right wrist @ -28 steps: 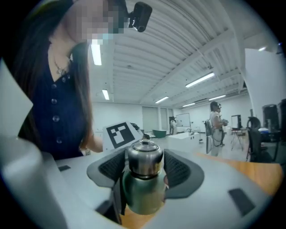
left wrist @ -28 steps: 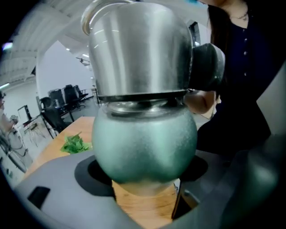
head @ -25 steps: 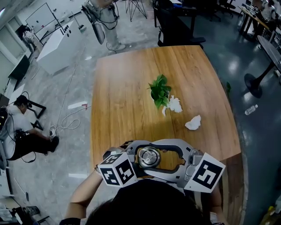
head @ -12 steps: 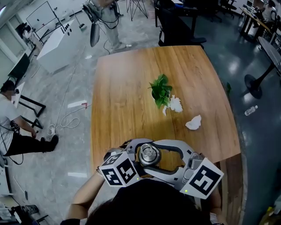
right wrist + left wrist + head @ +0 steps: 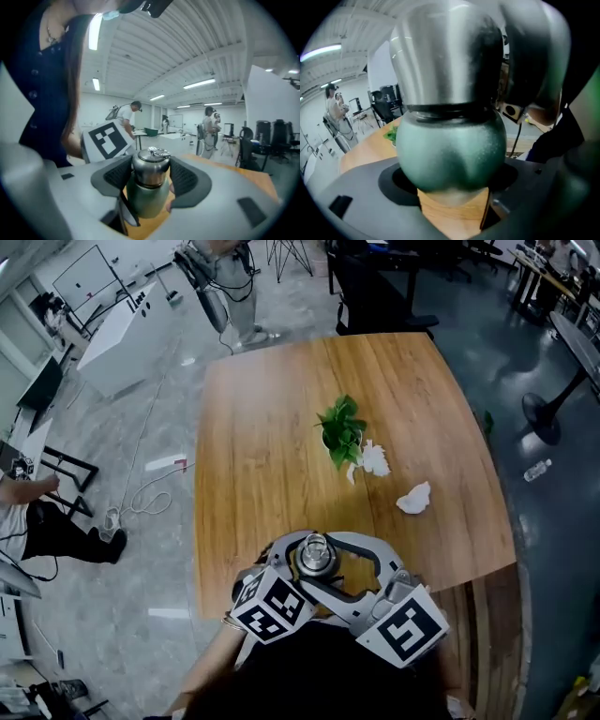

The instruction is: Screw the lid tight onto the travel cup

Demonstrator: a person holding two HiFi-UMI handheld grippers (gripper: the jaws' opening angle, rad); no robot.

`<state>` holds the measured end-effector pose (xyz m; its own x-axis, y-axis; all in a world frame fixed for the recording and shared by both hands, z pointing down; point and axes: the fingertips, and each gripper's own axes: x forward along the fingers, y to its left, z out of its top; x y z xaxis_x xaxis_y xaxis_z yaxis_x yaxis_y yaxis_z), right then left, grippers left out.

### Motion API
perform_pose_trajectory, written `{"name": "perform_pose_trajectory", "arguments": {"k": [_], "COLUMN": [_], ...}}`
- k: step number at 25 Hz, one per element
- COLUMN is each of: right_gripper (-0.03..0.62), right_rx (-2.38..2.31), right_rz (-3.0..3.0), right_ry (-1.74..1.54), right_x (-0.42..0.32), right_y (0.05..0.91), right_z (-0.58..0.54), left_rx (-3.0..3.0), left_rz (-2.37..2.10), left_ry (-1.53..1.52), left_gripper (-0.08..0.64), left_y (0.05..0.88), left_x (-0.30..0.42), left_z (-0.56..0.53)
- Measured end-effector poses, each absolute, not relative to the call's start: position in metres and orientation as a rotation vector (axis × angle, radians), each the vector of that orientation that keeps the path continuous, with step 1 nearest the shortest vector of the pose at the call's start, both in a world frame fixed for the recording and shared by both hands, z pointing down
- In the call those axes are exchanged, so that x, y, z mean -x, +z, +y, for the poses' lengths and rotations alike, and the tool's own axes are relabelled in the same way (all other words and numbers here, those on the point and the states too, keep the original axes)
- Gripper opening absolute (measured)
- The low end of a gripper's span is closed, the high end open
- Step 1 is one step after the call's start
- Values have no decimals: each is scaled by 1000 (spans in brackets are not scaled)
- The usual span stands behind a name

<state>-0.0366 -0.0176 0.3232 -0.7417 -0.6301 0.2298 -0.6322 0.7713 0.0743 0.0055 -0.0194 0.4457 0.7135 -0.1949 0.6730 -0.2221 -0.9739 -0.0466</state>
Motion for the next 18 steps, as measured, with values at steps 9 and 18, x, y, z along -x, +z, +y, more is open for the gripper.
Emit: {"name": "perform_pose_trajectory", "arguments": {"k": [9, 18], "right_gripper": [258, 256], "right_rx": [-809, -735], "right_rz": [-2771, -2716], "right_ry": [123, 78], "right_x": [36, 39], "right_y": [331, 341], "right_z": [-3, 3], "left_rx": [-2952, -2913], "left_rz": [-45, 11], "left_ry": [1179, 1097], "left_gripper": [385, 385], "left_y": [449, 457], "left_x": [-3, -4], "left_z": [2, 15]}}
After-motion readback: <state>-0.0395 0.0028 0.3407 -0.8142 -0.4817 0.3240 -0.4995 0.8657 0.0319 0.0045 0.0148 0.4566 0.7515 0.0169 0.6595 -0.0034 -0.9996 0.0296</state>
